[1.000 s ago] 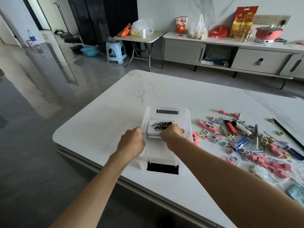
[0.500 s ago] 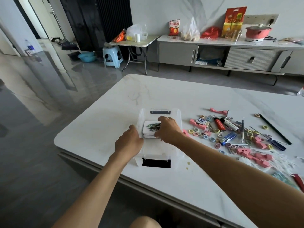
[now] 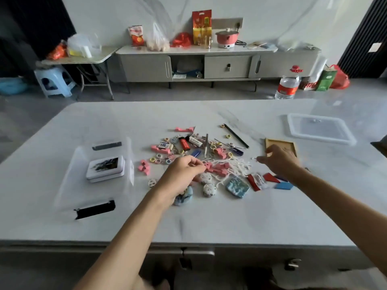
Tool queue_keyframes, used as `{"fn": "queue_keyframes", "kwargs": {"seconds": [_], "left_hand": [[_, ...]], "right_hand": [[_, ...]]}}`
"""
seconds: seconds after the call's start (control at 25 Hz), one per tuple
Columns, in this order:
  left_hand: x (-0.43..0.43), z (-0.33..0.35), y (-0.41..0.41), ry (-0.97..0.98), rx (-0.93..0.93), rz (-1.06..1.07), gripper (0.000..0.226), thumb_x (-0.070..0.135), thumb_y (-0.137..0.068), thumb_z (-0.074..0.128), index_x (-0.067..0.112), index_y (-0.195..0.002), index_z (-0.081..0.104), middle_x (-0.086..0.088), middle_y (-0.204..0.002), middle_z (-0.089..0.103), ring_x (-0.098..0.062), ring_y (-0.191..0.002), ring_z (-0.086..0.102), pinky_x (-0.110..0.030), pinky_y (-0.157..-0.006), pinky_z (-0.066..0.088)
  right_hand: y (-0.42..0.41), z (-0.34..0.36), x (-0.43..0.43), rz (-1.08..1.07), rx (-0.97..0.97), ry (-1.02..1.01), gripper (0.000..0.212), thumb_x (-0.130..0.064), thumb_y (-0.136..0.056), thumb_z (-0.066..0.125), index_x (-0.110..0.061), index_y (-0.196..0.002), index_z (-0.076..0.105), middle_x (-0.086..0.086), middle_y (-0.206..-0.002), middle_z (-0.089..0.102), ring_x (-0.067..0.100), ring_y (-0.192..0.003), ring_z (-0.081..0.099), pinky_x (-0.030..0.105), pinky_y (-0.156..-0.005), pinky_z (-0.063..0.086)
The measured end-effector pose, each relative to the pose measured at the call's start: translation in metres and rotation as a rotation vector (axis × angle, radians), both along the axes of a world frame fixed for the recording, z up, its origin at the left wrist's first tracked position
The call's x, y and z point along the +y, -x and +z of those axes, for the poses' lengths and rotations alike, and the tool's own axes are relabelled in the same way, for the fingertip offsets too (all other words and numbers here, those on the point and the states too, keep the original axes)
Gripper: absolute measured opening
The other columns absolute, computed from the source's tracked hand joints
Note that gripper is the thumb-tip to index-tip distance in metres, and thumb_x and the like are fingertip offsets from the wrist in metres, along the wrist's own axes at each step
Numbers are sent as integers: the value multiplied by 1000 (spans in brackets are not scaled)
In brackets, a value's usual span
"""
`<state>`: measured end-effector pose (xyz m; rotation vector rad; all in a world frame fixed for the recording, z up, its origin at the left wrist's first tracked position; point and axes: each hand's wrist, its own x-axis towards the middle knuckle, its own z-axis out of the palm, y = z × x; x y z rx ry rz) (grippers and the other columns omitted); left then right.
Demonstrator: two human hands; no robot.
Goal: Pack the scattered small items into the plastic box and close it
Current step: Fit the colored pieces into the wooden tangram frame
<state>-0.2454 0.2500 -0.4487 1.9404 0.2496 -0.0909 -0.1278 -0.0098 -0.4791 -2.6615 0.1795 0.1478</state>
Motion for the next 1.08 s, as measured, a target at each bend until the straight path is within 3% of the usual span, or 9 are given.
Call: {"fn": "queue_keyframes", "kwargs": {"seconds": [0.12, 0.2, 0.36, 0.48, 0.6, 0.72, 0.84, 0.96, 1.08], "left_hand": [[-40, -29, -31, 45, 19, -22, 7, 18, -91, 63, 15, -88, 68, -7, -92, 74, -18, -81, 72, -35, -73, 56], [-54, -47, -47, 39, 22, -30, 10, 16, -93, 61, 13, -87, 68, -5, -90, 75, -20, -82, 72, -34, -73, 55], [-65, -72, -70, 64, 34, -61, 11, 16, -93, 61, 9, -90, 69, -4, -86, 75, -21, -83, 72, -36, -76, 57], [-70, -78, -75, 105, 28, -80, 10, 20, -93, 62, 14, -89, 69, -3, -87, 75, -18, -81, 73, -35, -74, 58], [-83, -78, -75, 309, 30, -9, 15, 29, -93, 63, 15, -95, 69, -5, -94, 76, -19, -83, 73, -29, -67, 56], [-98, -74, -77, 627, 154, 74, 26, 38, -91, 63, 14, -98, 72, -11, -96, 76, -25, -80, 73, -36, -69, 57], [-112, -80, -77, 476, 158, 114, 19, 26, -95, 60, 12, -103, 71, -3, -86, 76, -17, -72, 73, -25, -56, 53], [-119, -89, -76, 252, 58, 247, 11, 20, -96, 57, 18, -97, 68, 5, -92, 73, -10, -83, 68, -23, -64, 51], [-125, -90, -75, 343, 87, 262, 9, 23, -97, 56, 19, -98, 64, -1, -97, 70, -15, -89, 66, -31, -70, 53]], "right_hand": [[-45, -29, -57, -170, 93, 153, 93, -73, -76, 56, -6, -138, 41, 25, -136, 46, 39, -124, 43, 43, -101, 40], [-72, -45, -68, -210, 148, 118, 105, -82, -69, 53, -6, -140, 40, 25, -138, 45, 39, -126, 44, 42, -103, 39], [-108, -73, -59, -231, 203, 120, 111, -76, -62, 64, -8, -143, 33, 21, -140, 41, 38, -128, 40, 44, -108, 35], [-109, -70, -49, -250, 143, 220, 96, -59, -65, 67, -7, -138, 33, 21, -133, 42, 37, -122, 40, 40, -100, 39], [-88, -43, -41, -161, 26, 11, 86, -51, -66, 73, -13, -135, 37, 18, -126, 46, 32, -110, 41, 37, -87, 42], [-28, -26, -17, 3, -57, -150, 109, -63, -48, 69, -32, -143, 26, 10, -127, 42, 31, -116, 36, 44, -95, 36], [36, -41, 10, 198, -30, -244, 119, -75, -41, 67, -40, -145, 20, -2, -131, 38, 20, -119, 33, 40, -103, 34], [34, -53, -24, 199, -87, -338, 88, -54, -68, 75, -30, -143, 36, 3, -132, 48, 21, -116, 47, 36, -101, 40], [4, -65, -106, -132, -224, -34, 48, -36, -90, 60, -28, -136, 50, 10, -129, 53, 31, -115, 48, 35, -89, 38]]}}
